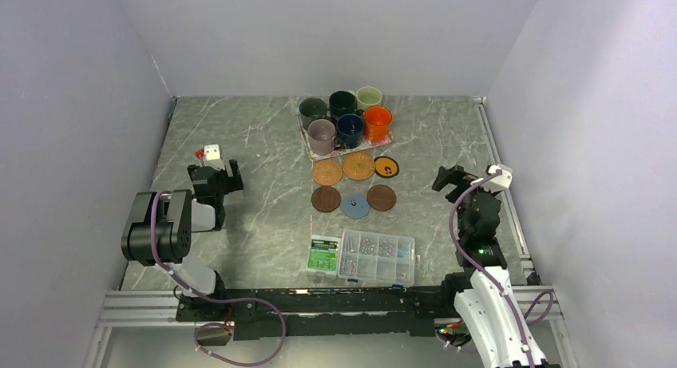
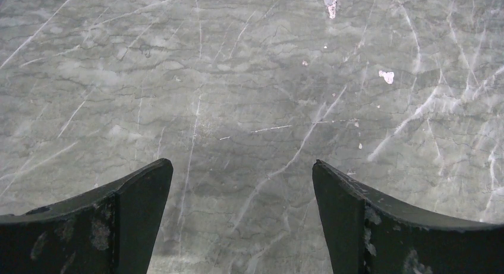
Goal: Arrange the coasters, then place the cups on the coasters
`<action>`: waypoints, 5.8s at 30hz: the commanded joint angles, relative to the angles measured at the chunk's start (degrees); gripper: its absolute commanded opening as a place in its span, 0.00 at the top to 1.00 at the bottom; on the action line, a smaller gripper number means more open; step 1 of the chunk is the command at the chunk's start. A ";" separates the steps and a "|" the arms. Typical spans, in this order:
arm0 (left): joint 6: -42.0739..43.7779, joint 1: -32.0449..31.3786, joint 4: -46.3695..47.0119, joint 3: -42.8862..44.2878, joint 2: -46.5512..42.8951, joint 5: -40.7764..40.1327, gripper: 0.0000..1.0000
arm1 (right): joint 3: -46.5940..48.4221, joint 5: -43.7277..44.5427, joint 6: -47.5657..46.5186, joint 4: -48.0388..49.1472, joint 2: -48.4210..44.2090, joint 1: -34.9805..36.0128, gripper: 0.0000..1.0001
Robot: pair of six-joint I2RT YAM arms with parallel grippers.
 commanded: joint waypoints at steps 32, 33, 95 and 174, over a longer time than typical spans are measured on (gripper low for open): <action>0.65 0.10 3.03 -0.09 -0.02 0.80 0.06 | 27.69 3.39 1.87 -21.42 53.81 19.90 0.24; 0.65 0.10 3.05 -0.09 0.02 0.90 0.06 | 28.91 3.70 2.42 -21.54 55.05 20.52 0.25; 0.65 0.11 3.10 -0.09 0.02 0.89 0.06 | 43.56 -6.05 -3.08 -40.62 54.61 -0.75 0.03; 0.65 0.13 3.14 -0.06 0.02 0.87 0.06 | 39.94 -3.14 4.03 -35.23 66.57 -6.33 0.01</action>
